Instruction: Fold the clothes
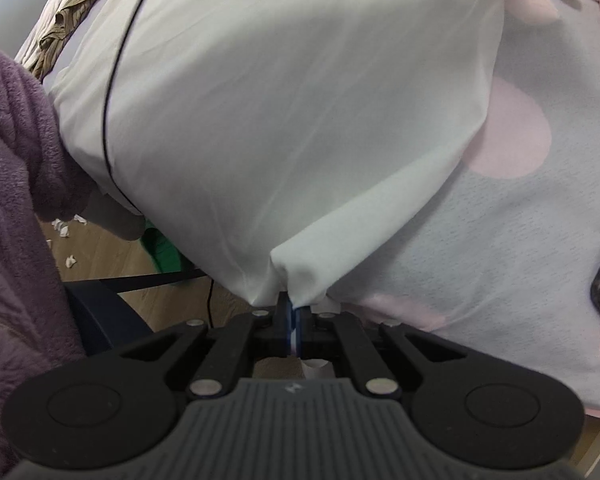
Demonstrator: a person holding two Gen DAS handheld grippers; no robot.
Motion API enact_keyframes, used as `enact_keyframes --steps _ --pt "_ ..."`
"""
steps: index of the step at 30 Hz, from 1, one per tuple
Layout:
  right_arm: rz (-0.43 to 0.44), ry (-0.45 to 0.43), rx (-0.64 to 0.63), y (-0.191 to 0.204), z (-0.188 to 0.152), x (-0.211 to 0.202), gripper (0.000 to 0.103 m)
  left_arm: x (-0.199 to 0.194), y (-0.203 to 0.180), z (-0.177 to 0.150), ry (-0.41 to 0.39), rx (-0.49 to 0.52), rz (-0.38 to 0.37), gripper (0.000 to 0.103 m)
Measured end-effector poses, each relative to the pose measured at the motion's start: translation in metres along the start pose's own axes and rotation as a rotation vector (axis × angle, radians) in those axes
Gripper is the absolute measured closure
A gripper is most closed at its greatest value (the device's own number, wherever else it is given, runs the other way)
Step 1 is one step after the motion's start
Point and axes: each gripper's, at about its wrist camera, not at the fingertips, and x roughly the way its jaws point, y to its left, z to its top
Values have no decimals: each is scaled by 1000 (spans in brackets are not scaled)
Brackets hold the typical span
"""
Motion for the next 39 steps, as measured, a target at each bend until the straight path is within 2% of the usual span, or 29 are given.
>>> enact_keyframes --steps 3,6,7,8,11,13,20,25,30,39 --pt "14 0 6 0 0 1 101 27 -7 5 35 27 38 55" --pt "22 0 11 -1 -1 2 101 46 -3 4 60 5 47 56" --pt "24 0 12 -1 -1 2 101 49 1 2 59 -11 44 60" --pt "25 0 12 -1 -1 2 101 50 6 1 53 -32 35 71" --pt "27 2 12 1 -3 5 101 49 21 -2 33 -83 18 91" --pt "25 4 13 1 -3 5 101 44 32 -3 13 -118 -3 98" --pt "4 -13 11 9 -8 -3 101 0 74 -9 -104 -308 -111 100" --pt "-8 -36 -19 24 -13 -14 101 -39 111 -29 -204 -464 -190 100" --pt "7 -65 -39 41 -10 -25 101 -76 146 -60 -292 -570 -238 100" --pt "50 -64 -122 83 15 -30 101 -118 203 -134 -416 -722 -263 100"
